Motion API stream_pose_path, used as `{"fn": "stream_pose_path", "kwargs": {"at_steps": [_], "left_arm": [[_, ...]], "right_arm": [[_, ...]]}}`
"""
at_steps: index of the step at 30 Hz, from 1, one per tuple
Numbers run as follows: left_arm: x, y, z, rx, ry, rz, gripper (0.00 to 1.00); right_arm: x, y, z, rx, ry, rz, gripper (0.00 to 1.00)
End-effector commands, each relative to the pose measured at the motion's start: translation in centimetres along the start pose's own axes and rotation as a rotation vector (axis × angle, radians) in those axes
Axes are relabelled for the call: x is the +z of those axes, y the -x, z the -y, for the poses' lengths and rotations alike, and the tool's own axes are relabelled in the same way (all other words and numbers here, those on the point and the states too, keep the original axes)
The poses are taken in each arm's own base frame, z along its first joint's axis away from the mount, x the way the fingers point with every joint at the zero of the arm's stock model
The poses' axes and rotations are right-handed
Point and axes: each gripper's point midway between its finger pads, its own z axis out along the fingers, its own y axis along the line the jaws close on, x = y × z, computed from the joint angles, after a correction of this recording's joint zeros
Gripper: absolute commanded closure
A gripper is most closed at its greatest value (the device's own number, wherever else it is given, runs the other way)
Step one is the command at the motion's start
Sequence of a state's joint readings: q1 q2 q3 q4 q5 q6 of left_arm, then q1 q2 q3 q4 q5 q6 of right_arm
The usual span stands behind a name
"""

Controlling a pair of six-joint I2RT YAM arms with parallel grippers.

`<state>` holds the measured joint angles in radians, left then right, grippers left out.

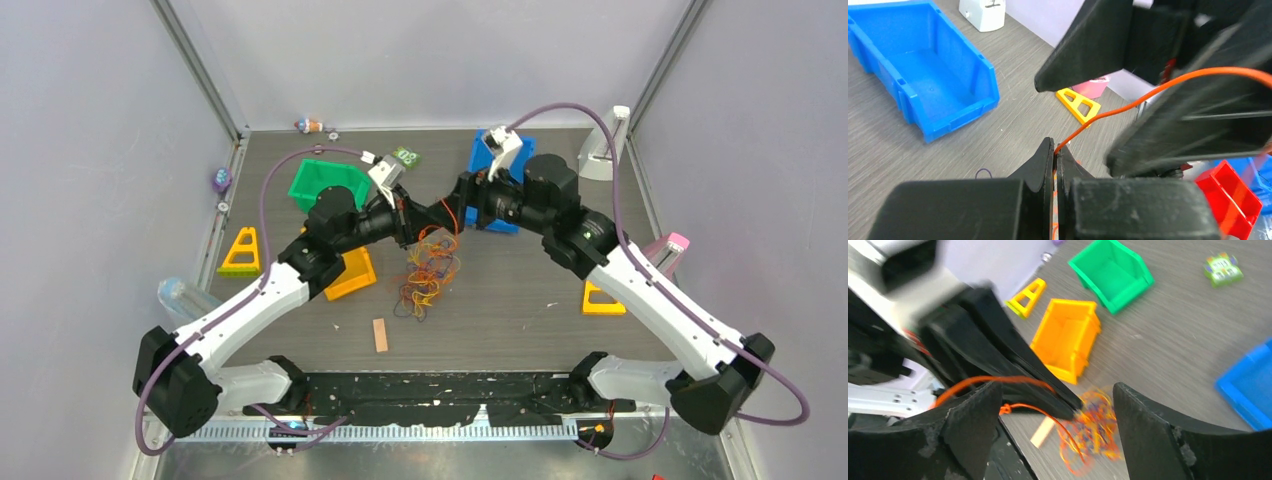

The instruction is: Untangle the cables

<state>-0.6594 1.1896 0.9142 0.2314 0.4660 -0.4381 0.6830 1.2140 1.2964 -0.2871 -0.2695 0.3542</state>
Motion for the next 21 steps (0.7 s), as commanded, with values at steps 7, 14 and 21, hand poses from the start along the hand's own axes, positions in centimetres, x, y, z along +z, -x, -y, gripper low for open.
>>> {"fn": "stream_pose_path", "kwargs": {"at_steps": [7, 14, 21], "left_arm": [[-0.8, 4.4, 2.5, 0.061, -0.050, 0.105, 1.00], [-0.5, 5.2, 3.9, 0.045, -0.118, 0.093, 1.00], [-0.4, 5.8, 5.3, 0.027, -0.187, 0.079, 1.00]], "right_arm": [[-6.7, -6.0, 8.8, 0.018, -0.302, 0.128, 0.04], [-5.1, -10.8, 8.6, -0.047, -0.152, 0.107, 0.04], [-1.8, -13.7, 6.1, -0.112, 0.033, 0.043, 0.03]]}}
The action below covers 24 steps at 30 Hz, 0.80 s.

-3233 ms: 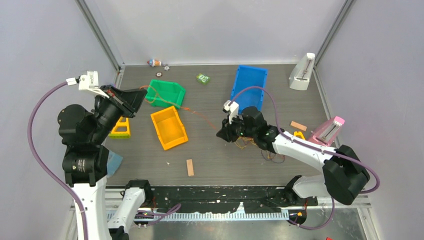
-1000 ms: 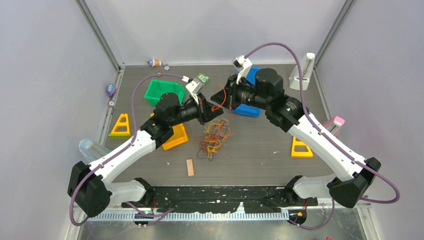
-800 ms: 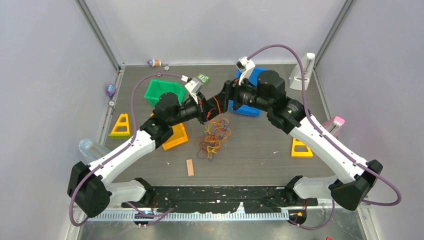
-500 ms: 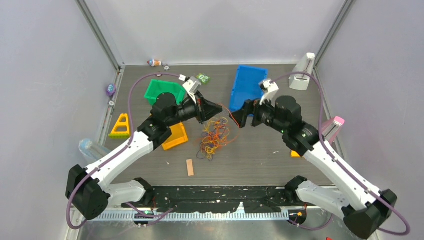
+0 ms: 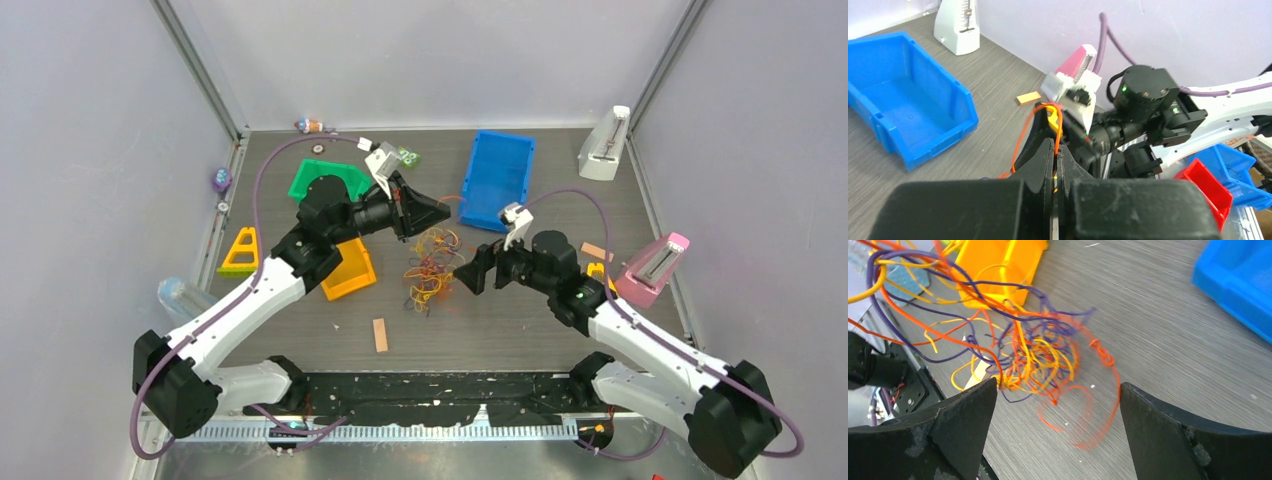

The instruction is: Untangle the cables

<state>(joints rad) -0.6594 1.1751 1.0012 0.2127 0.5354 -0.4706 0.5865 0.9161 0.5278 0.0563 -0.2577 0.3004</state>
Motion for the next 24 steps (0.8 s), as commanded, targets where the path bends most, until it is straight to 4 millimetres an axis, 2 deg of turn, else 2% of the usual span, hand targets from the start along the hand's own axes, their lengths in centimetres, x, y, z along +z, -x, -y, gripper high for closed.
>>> {"fn": "stream_pose_path", "kwargs": {"at_steps": [1, 5, 9, 11, 14, 16, 17, 20, 22, 24], "left_arm": [[0.4, 2.5, 2.5, 0.017, -0.103, 0.039, 1.00], [0.7, 2.7, 2.5, 0.016, -0.110, 0.038, 1.00], [0.7, 3.4, 3.0, 0.017, -0.127, 0.050, 1.00], [0.2, 4.4, 3.4, 0.031, -0.117, 0.078, 1.00], [-1.1, 7.4, 4.6, 0.087, -0.086, 0.143, 1.00], [-2.1, 9.9, 6.0, 0.117, -0.088, 0.187, 1.00], [-2.5, 11.1, 7.0, 0.129, -0.106, 0.204, 1.00], [-3.8, 14.2, 9.5, 0.139, -0.145, 0.262, 1.00], [-4.9, 16.0, 10.6, 0.139, -0.139, 0.308, 1.00], [-6.0, 17.3, 10.8, 0.141, -0.095, 0.346, 1.00]], "right_arm": [[1.6, 3.4, -4.4, -0.125, 0.188, 0.119, 0.03], [2.7, 3.4, -6.9, -0.158, 0.283, 0.125, 0.01], [4.3, 3.4, -6.0, -0.121, 0.211, 0.117, 0.15], [5.0, 2.9, -4.5, -0.083, 0.139, 0.110, 0.19], [5.4, 1.6, -1.2, -0.009, -0.036, 0.102, 0.20], [5.5, -0.1, 1.8, 0.066, -0.177, 0.085, 0.27], [5.5, -1.0, 2.7, 0.115, -0.215, 0.073, 0.34], [5.4, -3.6, 6.6, 0.236, -0.376, 0.016, 0.40], [5.1, -4.8, 8.5, 0.342, -0.452, -0.007, 0.44], [4.5, -5.8, 10.2, 0.401, -0.519, -0.020, 0.48]]}}
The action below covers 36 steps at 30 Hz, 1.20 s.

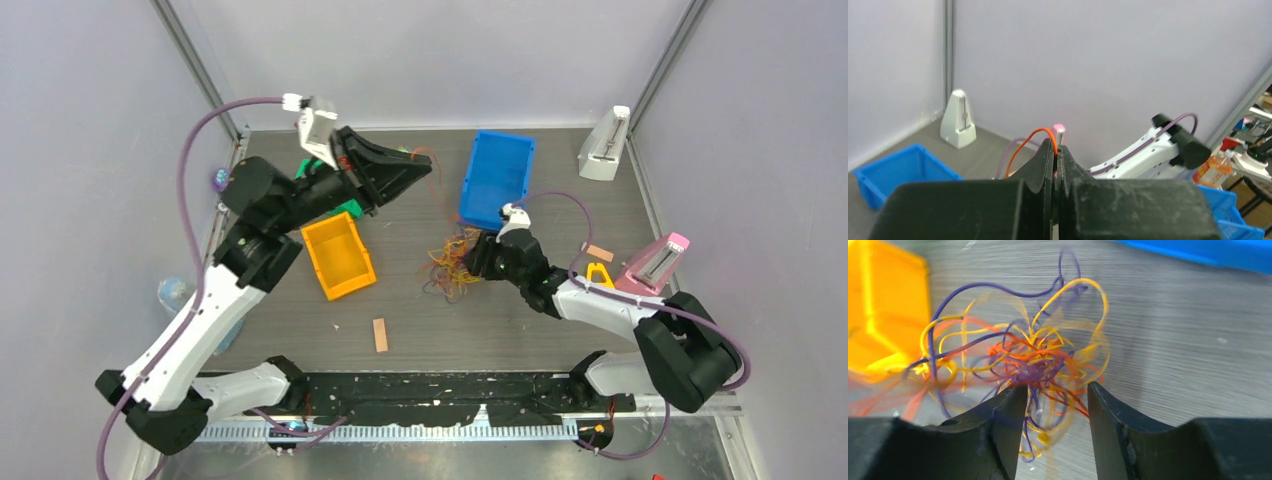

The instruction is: Untangle the cables

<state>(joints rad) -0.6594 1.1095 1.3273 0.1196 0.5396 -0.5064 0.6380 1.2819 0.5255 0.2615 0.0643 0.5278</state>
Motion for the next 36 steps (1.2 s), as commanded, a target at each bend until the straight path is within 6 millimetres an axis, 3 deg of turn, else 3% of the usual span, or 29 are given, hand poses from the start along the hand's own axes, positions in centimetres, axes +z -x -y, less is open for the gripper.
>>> {"fn": "stream_pose_path", "kwargs": {"at_steps": [1, 3, 7, 9, 10, 11, 14, 17, 21, 23, 27, 28, 29, 30, 31, 32, 33, 34, 36], "left_arm": [[-2.2, 5.6, 2.4, 0.047, 0.046, 0.133, 1.00], [-3.7, 6.9, 2.2, 0.093, 0.118, 0.165, 1.00], [-8.3, 8.8, -1.4, 0.148, 0.452, 0.207, 1.00], [-11.0, 9.7, -3.0, 0.161, 0.596, 0.255, 1.00], [-12.1, 10.0, -3.4, 0.168, 0.638, 0.276, 1.00], [-12.9, 10.0, -3.8, 0.169, 0.670, 0.289, 1.00], [-13.2, 9.5, -4.1, 0.162, 0.669, 0.274, 1.00], [-12.7, 8.7, -4.2, 0.154, 0.650, 0.236, 1.00], [-12.3, 8.2, -4.4, 0.146, 0.641, 0.209, 1.00], [-12.0, 8.0, -4.2, 0.143, 0.622, 0.190, 1.00], [-12.3, 8.3, -4.1, 0.161, 0.634, 0.194, 1.00], [-12.5, 8.4, -3.9, 0.170, 0.634, 0.194, 1.00], [-13.0, 8.8, -4.2, 0.179, 0.665, 0.204, 1.00], [-13.3, 9.0, -4.3, 0.190, 0.684, 0.204, 1.00], [-13.7, 9.2, -4.4, 0.202, 0.704, 0.203, 1.00], [-14.2, 9.6, -4.5, 0.214, 0.730, 0.205, 1.00], [-14.8, 9.9, -4.6, 0.226, 0.758, 0.206, 1.00], [-15.5, 10.2, -4.8, 0.237, 0.799, 0.214, 1.00], [-17.3, 10.8, -5.4, 0.256, 0.894, 0.236, 1.00]], "right_arm": [[0.0, -0.5, 5.5, 0.204, -0.234, 0.016, 0.49], [-0.8, -0.7, 7.5, 0.236, -0.319, 0.028, 0.50], [-3.9, -0.3, 11.1, 0.272, -0.486, 0.082, 0.42], [-5.6, 0.7, 12.6, 0.294, -0.562, 0.135, 0.32], [-6.2, 1.1, 13.2, 0.296, -0.592, 0.158, 0.17], [-6.9, 1.8, 13.4, 0.303, -0.599, 0.183, 0.13], [-7.4, 3.8, 12.3, 0.239, -0.533, 0.212, 0.04], [-7.8, 5.8, 10.5, 0.133, -0.449, 0.206, 0.01], [-7.3, 7.9, 5.3, -0.036, -0.181, 0.183, 0.03], [-7.1, 7.6, 1.9, -0.106, -0.002, 0.135, 0.05], [-5.9, 6.6, 0.1, -0.196, 0.046, 0.054, 0.05], [-5.0, 5.3, 0.3, -0.206, 0.033, -0.002, 0.05], [-4.6, 5.7, 0.5, -0.210, -0.003, -0.001, 0.05], [-3.5, 4.0, 1.4, -0.217, -0.063, -0.070, 0.05], [-3.0, 4.5, 2.3, -0.211, -0.153, -0.058, 0.04], [-2.1, 2.6, 4.0, -0.184, -0.242, -0.136, 0.03], [-1.8, 3.2, 4.9, -0.158, -0.326, -0.118, 0.00], [-1.2, 1.6, 6.3, -0.133, -0.396, -0.169, 0.03], [-1.0, 0.9, 8.5, -0.071, -0.510, -0.163, 0.13]]}}
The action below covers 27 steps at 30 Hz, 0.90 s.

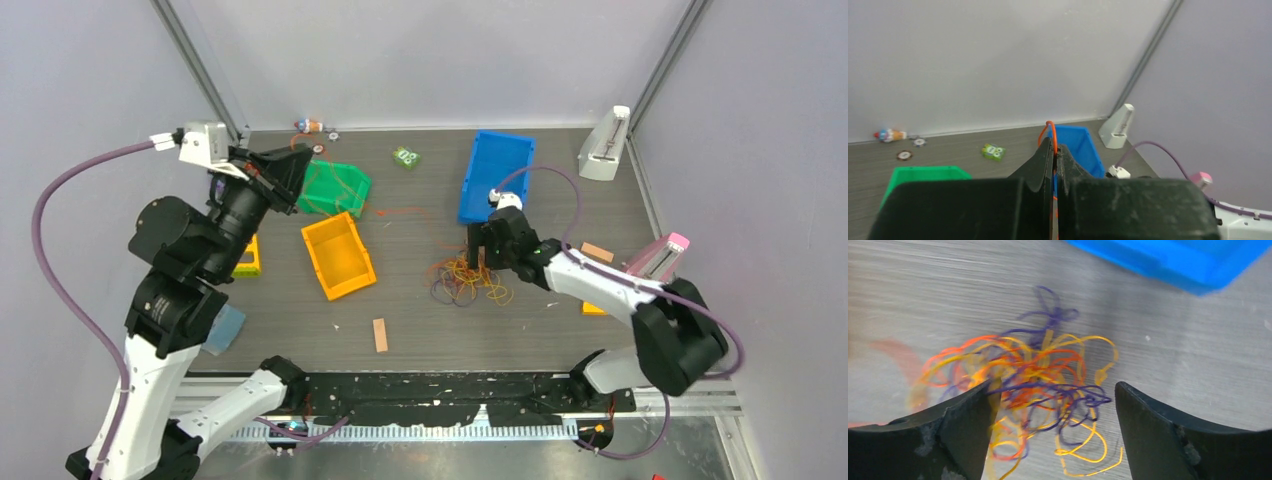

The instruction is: Untangle the cables

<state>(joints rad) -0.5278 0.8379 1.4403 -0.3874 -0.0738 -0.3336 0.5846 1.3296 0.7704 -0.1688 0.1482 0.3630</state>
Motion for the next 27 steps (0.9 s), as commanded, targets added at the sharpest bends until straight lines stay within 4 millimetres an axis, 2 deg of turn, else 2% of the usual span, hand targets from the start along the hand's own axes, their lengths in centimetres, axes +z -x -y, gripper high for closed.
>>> {"fn": "stream_pose_path", "kwargs": {"at_steps": [1, 2, 3, 4, 5, 6, 8, 9, 11, 12, 13, 14, 16, 23, 27], "left_arm": [[-2.8, 3.8, -3.8, 0.067, 0.220, 0.108, 1.00], [-3.5, 3.9, -4.8, 0.073, 0.275, 0.116, 1.00], [-3.8, 3.9, -5.6, 0.083, 0.318, 0.118, 1.00], [-4.1, 3.8, -6.2, 0.088, 0.348, 0.119, 1.00], [-4.4, 3.7, -6.5, 0.093, 0.362, 0.119, 1.00], [-4.4, 3.4, -6.5, 0.095, 0.359, 0.117, 1.00], [-4.0, 2.9, -6.1, 0.093, 0.330, 0.112, 1.00], [-3.8, 2.8, -5.8, 0.091, 0.306, 0.111, 1.00], [-3.1, 2.2, -4.7, 0.086, 0.240, 0.100, 1.00], [-2.7, 2.1, -3.9, 0.082, 0.198, 0.095, 1.00], [-2.3, 1.9, -3.2, 0.081, 0.160, 0.085, 1.00], [-2.0, 1.9, -2.6, 0.082, 0.127, 0.076, 1.00], [-1.5, 1.6, -2.0, 0.087, 0.095, 0.048, 1.00], [-1.3, 3.1, -1.5, 0.103, 0.093, 0.044, 1.00], [-0.4, 2.7, -0.3, 0.062, 0.038, 0.026, 1.00]], "right_arm": [[1.2, -2.7, 6.6, 0.143, -0.355, -0.044, 0.22], [0.9, -3.8, 7.8, 0.221, -0.386, -0.027, 0.27], [0.5, -3.9, 9.3, 0.279, -0.419, 0.001, 0.38], [-0.2, -2.9, 9.8, 0.353, -0.410, 0.074, 0.44], [-0.8, -4.1, 11.5, 0.382, -0.452, 0.086, 0.56], [-1.8, -3.8, 12.1, 0.403, -0.460, 0.134, 0.66], [-2.9, -2.8, 12.5, 0.399, -0.459, 0.178, 0.70], [-3.3, -2.6, 12.5, 0.373, -0.456, 0.172, 0.69], [-3.4, -1.7, 11.5, 0.305, -0.403, 0.147, 0.51], [-3.3, -1.1, 10.0, 0.281, -0.323, 0.129, 0.34], [-3.3, -0.7, 9.4, 0.238, -0.283, 0.123, 0.26], [-3.3, -0.4, 8.0, 0.223, -0.210, 0.111, 0.12], [-3.8, 0.4, 6.5, 0.180, -0.125, 0.125, 0.02], [-7.4, 4.3, 3.2, 0.064, 0.021, 0.218, 0.05], [-9.1, 7.0, 0.9, -0.009, 0.108, 0.278, 0.05]]}}
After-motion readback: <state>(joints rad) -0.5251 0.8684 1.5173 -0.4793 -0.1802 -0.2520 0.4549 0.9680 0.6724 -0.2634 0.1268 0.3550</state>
